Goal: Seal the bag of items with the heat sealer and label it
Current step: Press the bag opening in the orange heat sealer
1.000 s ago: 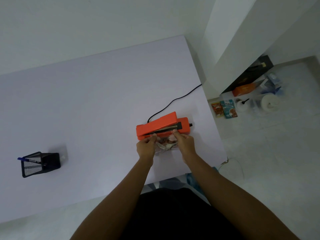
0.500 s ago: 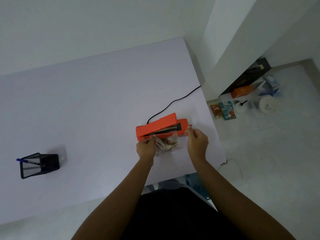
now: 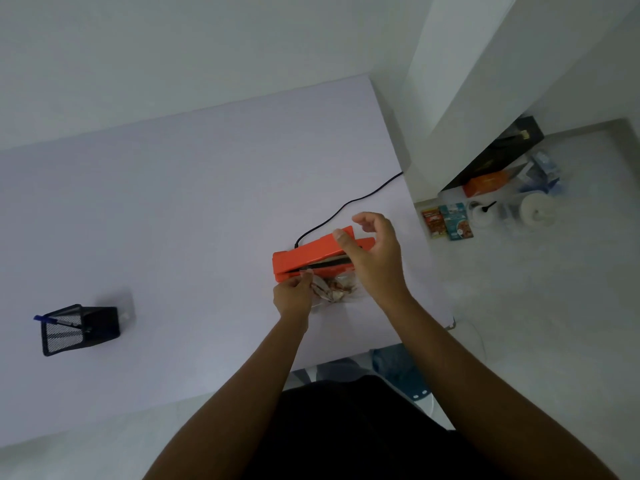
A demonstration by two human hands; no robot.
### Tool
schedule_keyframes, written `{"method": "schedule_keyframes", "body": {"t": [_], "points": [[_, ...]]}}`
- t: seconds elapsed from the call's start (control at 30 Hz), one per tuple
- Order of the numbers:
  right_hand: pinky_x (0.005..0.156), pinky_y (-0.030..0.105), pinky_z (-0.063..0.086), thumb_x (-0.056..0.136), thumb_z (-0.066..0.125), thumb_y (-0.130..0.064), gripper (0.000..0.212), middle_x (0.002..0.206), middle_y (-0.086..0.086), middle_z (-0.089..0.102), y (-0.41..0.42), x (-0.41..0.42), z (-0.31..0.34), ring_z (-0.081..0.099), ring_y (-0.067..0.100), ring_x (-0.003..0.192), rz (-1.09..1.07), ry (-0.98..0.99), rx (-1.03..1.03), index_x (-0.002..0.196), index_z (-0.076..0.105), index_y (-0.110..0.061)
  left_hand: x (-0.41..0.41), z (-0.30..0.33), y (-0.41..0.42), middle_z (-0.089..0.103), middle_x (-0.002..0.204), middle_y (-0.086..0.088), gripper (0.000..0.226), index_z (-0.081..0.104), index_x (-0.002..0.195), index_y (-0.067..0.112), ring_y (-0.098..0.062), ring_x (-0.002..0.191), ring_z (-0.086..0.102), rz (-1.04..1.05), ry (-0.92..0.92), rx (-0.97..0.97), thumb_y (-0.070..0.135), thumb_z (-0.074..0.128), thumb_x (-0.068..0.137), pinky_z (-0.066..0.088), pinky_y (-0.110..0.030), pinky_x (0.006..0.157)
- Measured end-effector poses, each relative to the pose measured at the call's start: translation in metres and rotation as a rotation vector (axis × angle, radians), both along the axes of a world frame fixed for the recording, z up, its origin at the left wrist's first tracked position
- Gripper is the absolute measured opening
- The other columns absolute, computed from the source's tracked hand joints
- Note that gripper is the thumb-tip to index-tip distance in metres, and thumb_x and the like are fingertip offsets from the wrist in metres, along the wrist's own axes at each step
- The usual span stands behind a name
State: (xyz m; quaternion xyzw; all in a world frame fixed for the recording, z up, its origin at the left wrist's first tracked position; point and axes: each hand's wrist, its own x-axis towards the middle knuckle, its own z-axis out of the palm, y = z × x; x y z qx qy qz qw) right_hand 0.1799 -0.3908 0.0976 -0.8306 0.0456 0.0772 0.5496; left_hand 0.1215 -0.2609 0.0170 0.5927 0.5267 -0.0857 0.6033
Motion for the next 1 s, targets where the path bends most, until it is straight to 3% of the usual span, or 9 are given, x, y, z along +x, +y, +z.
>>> {"method": "schedule_keyframes", "body": {"t": [0.17,0.23,0.4,0.67,0.9,1.0], "points": [[0.088,0.017,0.040,0.086,0.071,-0.046,0.045,0.130,-0.004,0.054,-0.022,0.002,-0.037,0.048,0.012,0.123,-0.148,0.176,0.082,0.123,0.055,-0.026,0.000,-0.001,0.001,0.068,0.076,0.000,0.024,0.065,0.070,0.016,-0.015,0.071,0.064,-0.005,-0.002,0.035,0.023,0.066,0.093,0.047,-0.023,0.062],[0.093,0.022,0.039,0.086,0.071,-0.048,0.051,0.134,-0.003,0.053,-0.029,0.004,-0.051,0.047,0.012,0.125,-0.176,0.244,0.092,0.128,0.053,-0.024,-0.001,-0.001,0.001,0.066,0.071,-0.001,0.027,0.063,0.067,0.014,-0.015,0.066,0.062,-0.013,0.006,0.045,0.020,0.065,0.093,0.046,-0.023,0.059],[0.091,0.029,0.041,0.085,0.071,-0.051,0.062,0.135,0.001,0.052,-0.040,0.007,-0.076,0.051,0.016,0.121,-0.226,0.417,0.145,0.136,0.049,-0.022,-0.001,-0.003,0.001,0.065,0.067,-0.004,0.018,0.067,0.071,0.003,-0.019,0.066,0.060,-0.036,0.015,0.052,0.013,0.065,0.087,0.049,-0.024,0.059],[0.100,0.038,0.048,0.075,0.080,-0.053,0.076,0.135,0.005,0.056,-0.045,0.009,-0.098,0.058,0.021,0.117,-0.311,0.568,0.314,0.138,0.047,-0.025,-0.001,-0.006,0.001,0.065,0.068,-0.004,0.024,0.065,0.066,0.011,-0.017,0.064,0.060,-0.031,0.008,0.066,0.015,0.067,0.089,0.049,-0.025,0.060],[0.105,0.043,0.049,0.066,0.085,-0.055,0.093,0.135,0.009,0.056,-0.050,0.010,-0.104,0.059,0.022,0.116,-0.317,0.599,0.347,0.142,0.042,-0.021,-0.002,-0.011,0.002,0.066,0.069,-0.008,0.022,0.066,0.070,0.005,-0.023,0.068,0.061,-0.035,0.012,0.076,0.018,0.069,0.088,0.056,-0.037,0.072],[0.106,0.045,0.048,0.051,0.087,-0.064,0.110,0.134,0.009,0.055,-0.051,0.013,-0.103,0.059,0.023,0.117,-0.320,0.605,0.340,0.142,0.041,-0.022,-0.002,-0.012,0.002,0.065,0.067,-0.007,0.026,0.063,0.064,0.009,-0.022,0.066,0.061,-0.033,0.005,0.086,0.018,0.069,0.088,0.056,-0.036,0.071]]}}
